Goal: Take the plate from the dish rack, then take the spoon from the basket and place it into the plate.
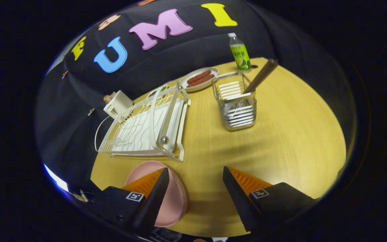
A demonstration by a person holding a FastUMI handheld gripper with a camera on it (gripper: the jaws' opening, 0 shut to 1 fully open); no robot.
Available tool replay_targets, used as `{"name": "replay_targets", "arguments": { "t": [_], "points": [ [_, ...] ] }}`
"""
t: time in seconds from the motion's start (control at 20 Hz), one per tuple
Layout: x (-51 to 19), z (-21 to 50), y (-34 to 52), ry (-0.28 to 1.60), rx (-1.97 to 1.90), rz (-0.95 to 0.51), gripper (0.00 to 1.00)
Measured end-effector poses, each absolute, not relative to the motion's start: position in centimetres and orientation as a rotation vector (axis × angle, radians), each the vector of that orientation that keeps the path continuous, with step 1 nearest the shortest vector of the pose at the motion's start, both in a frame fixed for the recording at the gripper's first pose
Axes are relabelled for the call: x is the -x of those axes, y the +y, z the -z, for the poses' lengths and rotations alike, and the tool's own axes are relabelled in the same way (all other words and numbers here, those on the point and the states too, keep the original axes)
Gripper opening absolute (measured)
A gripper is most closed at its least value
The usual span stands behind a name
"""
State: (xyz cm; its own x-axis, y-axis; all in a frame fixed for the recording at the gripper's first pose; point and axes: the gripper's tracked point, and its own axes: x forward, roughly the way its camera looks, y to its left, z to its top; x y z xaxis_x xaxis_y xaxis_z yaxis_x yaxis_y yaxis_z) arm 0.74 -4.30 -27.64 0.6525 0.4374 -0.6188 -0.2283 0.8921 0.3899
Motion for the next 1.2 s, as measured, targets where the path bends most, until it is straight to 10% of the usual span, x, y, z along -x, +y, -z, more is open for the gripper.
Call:
{"name": "replay_targets", "arguments": {
  "t": [1.2],
  "points": [
    [-15.8,24.4,-11.9,0.312,-0.096,-0.194,0.95]
  ]
}}
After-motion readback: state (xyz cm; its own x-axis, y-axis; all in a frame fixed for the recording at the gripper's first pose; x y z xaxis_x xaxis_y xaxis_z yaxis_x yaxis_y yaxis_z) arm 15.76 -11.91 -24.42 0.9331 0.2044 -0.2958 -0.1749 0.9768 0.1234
